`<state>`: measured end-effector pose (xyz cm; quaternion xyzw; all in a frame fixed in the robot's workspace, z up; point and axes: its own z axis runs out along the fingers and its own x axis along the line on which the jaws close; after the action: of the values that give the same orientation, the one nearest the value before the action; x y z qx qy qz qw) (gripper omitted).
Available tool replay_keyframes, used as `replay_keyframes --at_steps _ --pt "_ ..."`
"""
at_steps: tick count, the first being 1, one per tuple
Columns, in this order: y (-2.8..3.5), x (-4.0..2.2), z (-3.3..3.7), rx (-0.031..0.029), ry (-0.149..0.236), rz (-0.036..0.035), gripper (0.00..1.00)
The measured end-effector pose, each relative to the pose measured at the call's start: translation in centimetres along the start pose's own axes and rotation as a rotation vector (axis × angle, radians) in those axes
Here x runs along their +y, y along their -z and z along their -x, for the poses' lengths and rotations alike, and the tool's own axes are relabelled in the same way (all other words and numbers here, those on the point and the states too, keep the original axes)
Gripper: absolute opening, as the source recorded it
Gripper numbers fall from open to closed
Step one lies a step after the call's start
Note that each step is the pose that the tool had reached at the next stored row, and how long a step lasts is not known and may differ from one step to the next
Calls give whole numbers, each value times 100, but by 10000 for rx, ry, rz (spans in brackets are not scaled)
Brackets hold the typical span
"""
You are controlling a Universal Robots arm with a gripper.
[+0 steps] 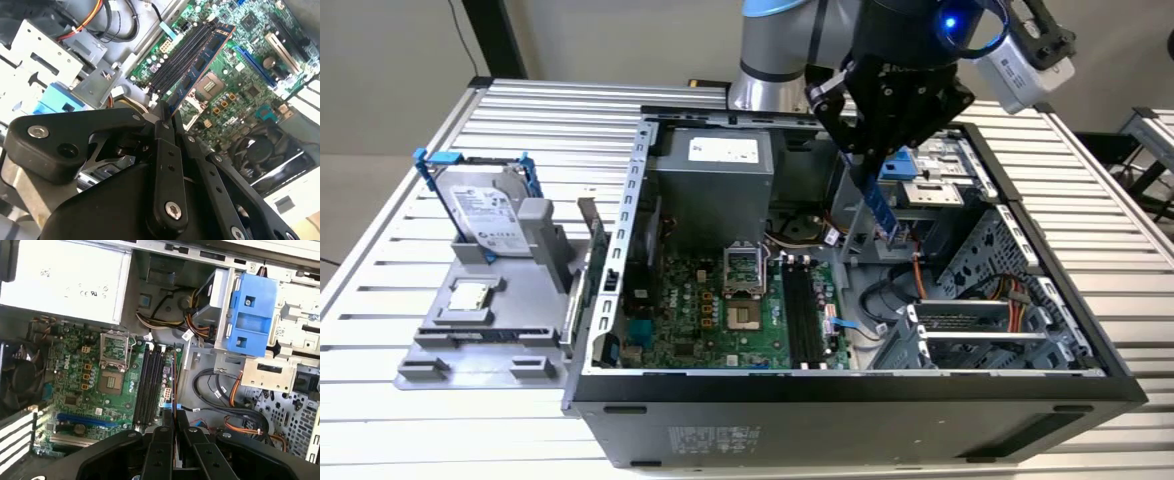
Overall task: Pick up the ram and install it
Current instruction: 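Insert the ram into the slot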
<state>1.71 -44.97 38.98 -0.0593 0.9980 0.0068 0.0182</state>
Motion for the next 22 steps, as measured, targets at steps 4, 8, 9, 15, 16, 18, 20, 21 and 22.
replay_keyframes --at_steps 4,8,9,15,16,18,20,21,22 --pt "0 0 0 -7 -625 -23 0" --pt "0 0 0 -12 -1126 -41 0" --pt "0 0 0 -13 -1130 -42 0" --pt "-2 -3 35 -12 -1132 -44 0" --pt "-7 -5 49 -13 -1131 -42 0" --pt "-22 -7 64 -13 -1131 -43 0" --pt "-43 -9 72 -13 -1130 -43 0" --pt "-53 -9 74 -14 -1131 -42 0" --pt "-56 -9 76 -15 -1131 -43 0"
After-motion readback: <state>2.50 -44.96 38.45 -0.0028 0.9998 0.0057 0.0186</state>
